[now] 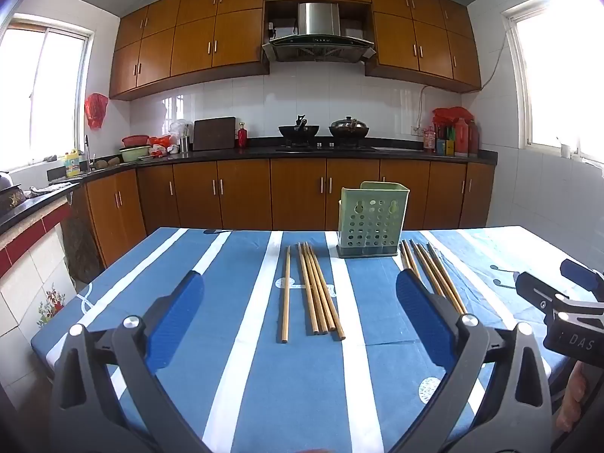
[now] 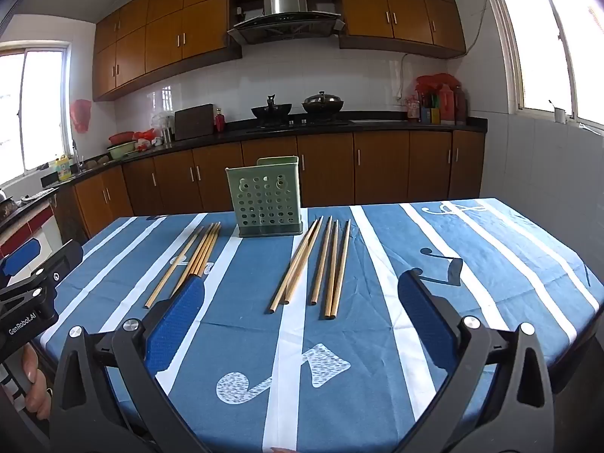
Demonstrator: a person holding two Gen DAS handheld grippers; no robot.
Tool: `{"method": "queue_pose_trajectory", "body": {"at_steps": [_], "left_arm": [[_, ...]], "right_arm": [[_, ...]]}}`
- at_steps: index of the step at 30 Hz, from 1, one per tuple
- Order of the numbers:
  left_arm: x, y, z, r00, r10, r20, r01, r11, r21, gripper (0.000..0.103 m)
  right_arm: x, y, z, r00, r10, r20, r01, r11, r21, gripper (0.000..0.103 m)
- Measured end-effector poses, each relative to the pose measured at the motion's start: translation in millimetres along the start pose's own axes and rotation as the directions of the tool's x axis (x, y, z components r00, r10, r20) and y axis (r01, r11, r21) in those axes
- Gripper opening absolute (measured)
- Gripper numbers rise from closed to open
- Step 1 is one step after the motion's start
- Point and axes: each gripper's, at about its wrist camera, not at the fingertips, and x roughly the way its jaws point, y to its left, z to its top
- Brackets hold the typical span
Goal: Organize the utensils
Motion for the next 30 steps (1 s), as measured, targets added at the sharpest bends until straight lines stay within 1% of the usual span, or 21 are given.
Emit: {"method": "queue_pose_trajectory", "body": {"at_steps": [30], "left_arm": [[-0.7,0.6,-3.4,1.0,-0.001,-0.004,0.001,1.0,-0.003,0.099]], "right_arm": [[0.0,-0.4,-1.2,1.0,0.002,-0.002,-0.002,1.0,0.004,0.101]]}}
